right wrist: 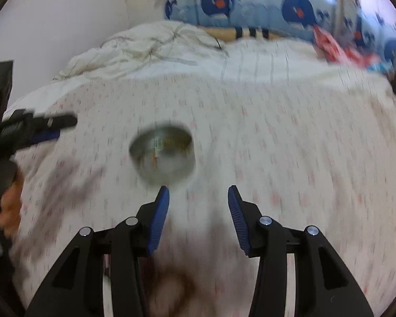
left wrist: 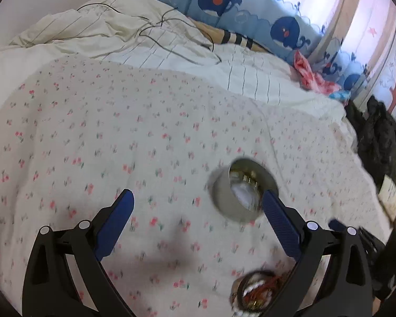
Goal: Organize jewelry
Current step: 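Grasp black leather bracelet with left gripper while right gripper grasps amber bead bracelet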
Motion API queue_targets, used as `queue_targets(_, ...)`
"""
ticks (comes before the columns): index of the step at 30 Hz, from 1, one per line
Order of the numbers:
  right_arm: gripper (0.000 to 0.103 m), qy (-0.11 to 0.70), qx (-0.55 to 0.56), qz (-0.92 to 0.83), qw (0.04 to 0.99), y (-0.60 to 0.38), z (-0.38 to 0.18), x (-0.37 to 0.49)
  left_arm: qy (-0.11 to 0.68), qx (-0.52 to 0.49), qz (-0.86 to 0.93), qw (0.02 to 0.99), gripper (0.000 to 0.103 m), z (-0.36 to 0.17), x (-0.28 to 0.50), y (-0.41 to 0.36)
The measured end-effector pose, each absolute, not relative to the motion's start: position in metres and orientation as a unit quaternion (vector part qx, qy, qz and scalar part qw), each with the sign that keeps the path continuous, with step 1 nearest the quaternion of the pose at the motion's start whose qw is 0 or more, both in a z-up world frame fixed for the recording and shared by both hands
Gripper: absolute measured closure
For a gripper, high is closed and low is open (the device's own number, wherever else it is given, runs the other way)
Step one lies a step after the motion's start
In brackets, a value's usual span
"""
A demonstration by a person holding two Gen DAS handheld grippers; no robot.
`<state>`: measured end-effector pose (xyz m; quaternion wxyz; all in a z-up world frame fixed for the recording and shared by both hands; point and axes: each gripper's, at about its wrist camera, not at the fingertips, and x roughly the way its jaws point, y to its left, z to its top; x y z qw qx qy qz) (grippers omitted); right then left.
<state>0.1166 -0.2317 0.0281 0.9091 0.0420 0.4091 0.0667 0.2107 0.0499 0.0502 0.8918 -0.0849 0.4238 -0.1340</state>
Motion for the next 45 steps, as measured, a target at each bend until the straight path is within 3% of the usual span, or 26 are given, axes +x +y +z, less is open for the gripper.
queue_targets(5,0.057,0.458,0.083,0.071,0.882,-0.245,-0.002,0.080,0.466,-0.050,-0.144,0.872,0.009,0.021,0.180,0.040)
queue_targets(11,0.057,0.470,0.029,0.089,0.878,-0.225,-0.003,0.078,0.494,-0.005,-0.195,0.847,0.009,0.011,0.174,0.021)
queue_targets(14,0.058,0.486,0.013,0.102,0.868,-0.219,-0.010,0.076,0.525,-0.038,-0.228,0.819,0.009,0.001,0.176,0.020)
queue_targets(21,0.076,0.492,-0.001,0.137,0.860,-0.208,-0.013,0.073,0.559,-0.103,-0.280,0.774,0.012,-0.008,0.177,0.019)
queue_targets(25,0.076,0.500,-0.013,0.143,0.854,-0.201,-0.017,0.073,0.568,-0.095,-0.285,0.766,0.016,-0.014,0.174,0.012)
queue_targets(28,0.077,0.512,-0.034,0.126,0.849,-0.201,-0.025,0.075,0.582,-0.100,-0.297,0.751,0.021,-0.020,0.173,0.005)
queue_targets(45,0.077,0.520,-0.050,0.117,0.845,-0.201,-0.034,0.079,0.598,-0.119,-0.304,0.732,0.082,-0.035,0.170,-0.004)
